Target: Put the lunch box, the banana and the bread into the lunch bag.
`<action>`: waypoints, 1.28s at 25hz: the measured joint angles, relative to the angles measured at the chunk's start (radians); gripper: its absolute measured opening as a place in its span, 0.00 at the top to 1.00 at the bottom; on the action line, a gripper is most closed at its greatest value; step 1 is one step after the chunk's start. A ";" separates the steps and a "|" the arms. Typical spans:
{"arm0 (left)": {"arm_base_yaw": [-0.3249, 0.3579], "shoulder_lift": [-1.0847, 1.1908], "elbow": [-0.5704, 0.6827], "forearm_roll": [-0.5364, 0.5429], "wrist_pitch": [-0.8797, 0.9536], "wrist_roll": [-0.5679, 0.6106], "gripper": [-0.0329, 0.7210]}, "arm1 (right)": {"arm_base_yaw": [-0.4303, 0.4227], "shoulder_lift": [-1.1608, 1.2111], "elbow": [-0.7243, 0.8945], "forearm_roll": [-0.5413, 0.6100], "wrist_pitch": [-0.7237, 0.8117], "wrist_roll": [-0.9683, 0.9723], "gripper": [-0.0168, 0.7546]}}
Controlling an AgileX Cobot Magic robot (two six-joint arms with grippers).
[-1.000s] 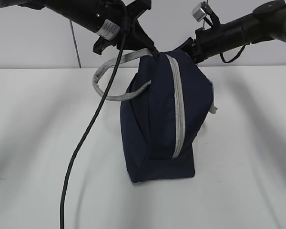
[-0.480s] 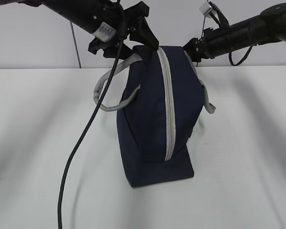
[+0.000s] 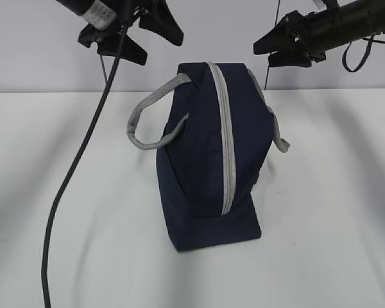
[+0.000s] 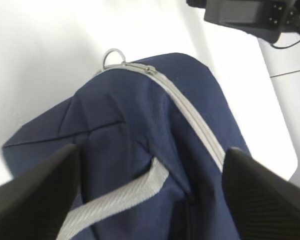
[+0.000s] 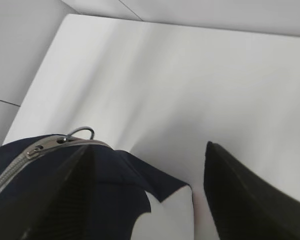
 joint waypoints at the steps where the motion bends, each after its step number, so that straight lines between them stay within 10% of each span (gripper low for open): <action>1: 0.000 -0.012 -0.001 0.041 0.012 -0.022 0.19 | 0.000 -0.012 0.000 -0.043 0.000 0.058 0.30; 7: 0.002 -0.063 -0.003 0.346 0.095 -0.207 0.19 | 0.000 -0.112 0.000 -0.374 0.012 0.436 0.31; 15: -0.044 -0.111 -0.003 0.601 0.166 -0.315 0.19 | 0.026 -0.323 0.138 -0.505 0.017 0.579 0.31; 32: -0.084 -0.553 0.375 0.680 0.174 -0.344 0.24 | 0.032 -0.951 0.802 -0.746 0.027 0.611 0.31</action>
